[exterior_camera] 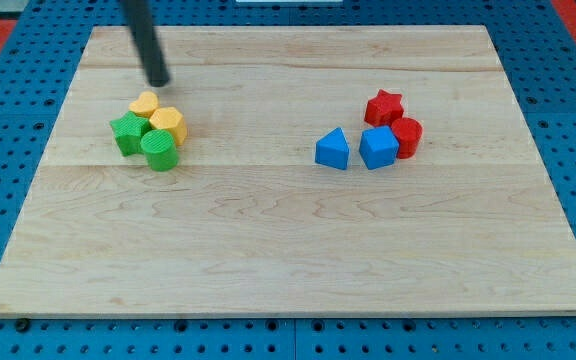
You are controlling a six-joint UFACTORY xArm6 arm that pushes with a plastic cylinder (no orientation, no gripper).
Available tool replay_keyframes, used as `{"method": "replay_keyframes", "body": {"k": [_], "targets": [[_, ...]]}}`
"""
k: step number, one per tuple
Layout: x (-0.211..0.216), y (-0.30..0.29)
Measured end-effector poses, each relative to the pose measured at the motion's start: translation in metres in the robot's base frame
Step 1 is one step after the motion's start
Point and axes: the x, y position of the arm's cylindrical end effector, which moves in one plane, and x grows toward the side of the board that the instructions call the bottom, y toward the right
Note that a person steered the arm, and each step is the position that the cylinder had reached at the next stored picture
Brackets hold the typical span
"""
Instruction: Slightly push the blue cube towards the bottom right of the board
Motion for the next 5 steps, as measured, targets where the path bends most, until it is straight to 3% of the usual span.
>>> {"method": "replay_keyframes", "body": {"k": [1, 2, 3, 4, 5], "targets": [[0.000, 0.062], [0.015, 0.061], [0.073, 0.089], [0.097, 0.129], [0.093, 0.130]]}}
